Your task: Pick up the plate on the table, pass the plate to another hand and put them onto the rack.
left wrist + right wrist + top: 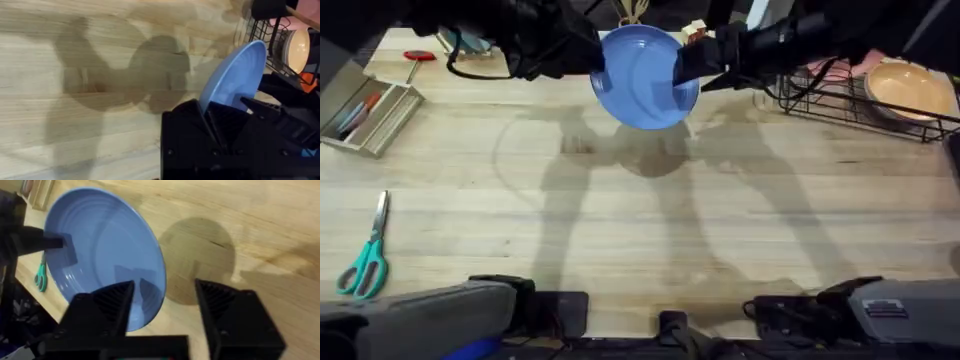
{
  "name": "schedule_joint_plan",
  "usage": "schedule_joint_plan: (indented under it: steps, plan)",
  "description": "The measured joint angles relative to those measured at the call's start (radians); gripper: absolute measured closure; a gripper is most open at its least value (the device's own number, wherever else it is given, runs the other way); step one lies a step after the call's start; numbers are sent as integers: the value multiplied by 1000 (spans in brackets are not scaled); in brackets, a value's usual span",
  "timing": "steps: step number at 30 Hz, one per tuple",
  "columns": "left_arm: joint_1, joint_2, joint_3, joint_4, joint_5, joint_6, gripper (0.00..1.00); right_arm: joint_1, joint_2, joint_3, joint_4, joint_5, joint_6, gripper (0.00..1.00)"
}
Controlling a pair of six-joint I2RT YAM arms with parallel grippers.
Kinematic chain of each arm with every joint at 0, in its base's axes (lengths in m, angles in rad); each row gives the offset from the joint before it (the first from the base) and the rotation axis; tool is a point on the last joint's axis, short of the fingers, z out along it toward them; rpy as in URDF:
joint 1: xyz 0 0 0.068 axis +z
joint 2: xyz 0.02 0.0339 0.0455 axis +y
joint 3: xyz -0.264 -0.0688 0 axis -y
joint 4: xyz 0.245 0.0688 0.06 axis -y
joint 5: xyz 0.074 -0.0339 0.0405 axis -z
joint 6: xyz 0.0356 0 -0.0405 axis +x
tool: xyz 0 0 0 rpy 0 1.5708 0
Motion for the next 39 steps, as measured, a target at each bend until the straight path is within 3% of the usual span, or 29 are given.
schedule_joint_plan:
  steps: [4, 7, 8, 9, 20, 24, 28, 30, 39]
  plan:
    - [0, 0, 0, -4, 0, 0, 960, 0, 2, 0, 0, 0, 6, 512]
    - [0, 0, 0, -10, 0, 0, 960, 0, 2, 0, 0, -1, 10, 850]
    - [0, 0, 0, -10, 0, 0, 960, 0, 2, 0, 0, -2, 12, 936]
    - [0, 0, 0, -10, 0, 0, 960, 0, 2, 0, 0, -3, 11, 962]
    - [0, 0, 0, -10, -1, 0, 946, 0, 2, 0, 0, -3, 12, 971]
    - [0, 0, 0, -10, 2, -4, 684, 0, 2, 0, 5, -3, 12, 971]
    - [0, 0, 0, -10, 4, -7, 204, 0, 2, 0, 12, -2, 10, 971]
    - [0, 0, 0, -10, 4, -10, 36, 0, 2, 0, 13, -1, 10, 971]
    - [0, 0, 0, -10, 3, -10, 6, 0, 2, 0, 15, 55, 10, 971]
